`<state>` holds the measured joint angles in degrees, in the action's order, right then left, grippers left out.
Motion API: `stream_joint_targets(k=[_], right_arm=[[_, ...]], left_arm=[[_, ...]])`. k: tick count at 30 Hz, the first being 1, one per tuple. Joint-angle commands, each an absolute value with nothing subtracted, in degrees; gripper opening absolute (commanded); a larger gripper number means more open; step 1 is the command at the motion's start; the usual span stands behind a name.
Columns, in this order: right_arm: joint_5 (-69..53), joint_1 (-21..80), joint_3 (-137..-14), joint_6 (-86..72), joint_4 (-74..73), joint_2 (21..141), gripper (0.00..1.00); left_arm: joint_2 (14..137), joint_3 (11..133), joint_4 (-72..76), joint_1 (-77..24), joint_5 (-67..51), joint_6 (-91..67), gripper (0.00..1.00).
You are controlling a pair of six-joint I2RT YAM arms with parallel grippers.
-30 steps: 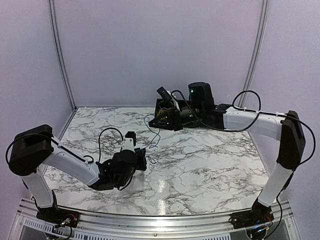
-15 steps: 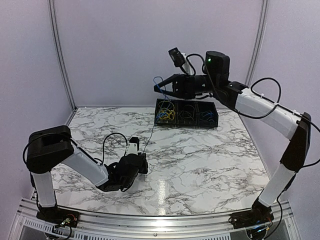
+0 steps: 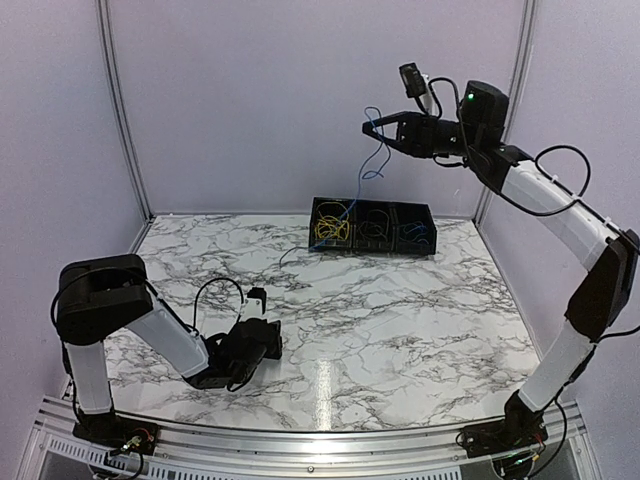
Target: Untangle the cables
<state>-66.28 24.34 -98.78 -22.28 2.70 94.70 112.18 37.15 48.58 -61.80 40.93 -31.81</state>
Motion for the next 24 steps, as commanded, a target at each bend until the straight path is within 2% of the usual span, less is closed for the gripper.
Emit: stream_joint_targets(k=[1,6,16,24], right_arm=[[-63.1,18.4,-101.0,-20.9,2.3,94.8,0.0],[-55.5,13.0,-103.6,-13.2,-4.6,97.2,0.0],[-42.4,8.9,-107.9,3.6,-10.8,104.2,0.0],[-37.5,6.4,-111.6,3.0,-7.6,109.8,0.0]], left_arm=[[108.3,34.4,49.4,-61.6,39.3,-32.4,0.38],[104.7,32.1,49.5,-61.8,34.4,-31.6,0.44],[100.4,29.7,49.4,-63.6,30.3,-32.1,0.46],[100.8,30.3,49.3,-65.0,27.5,-33.8,0.46]])
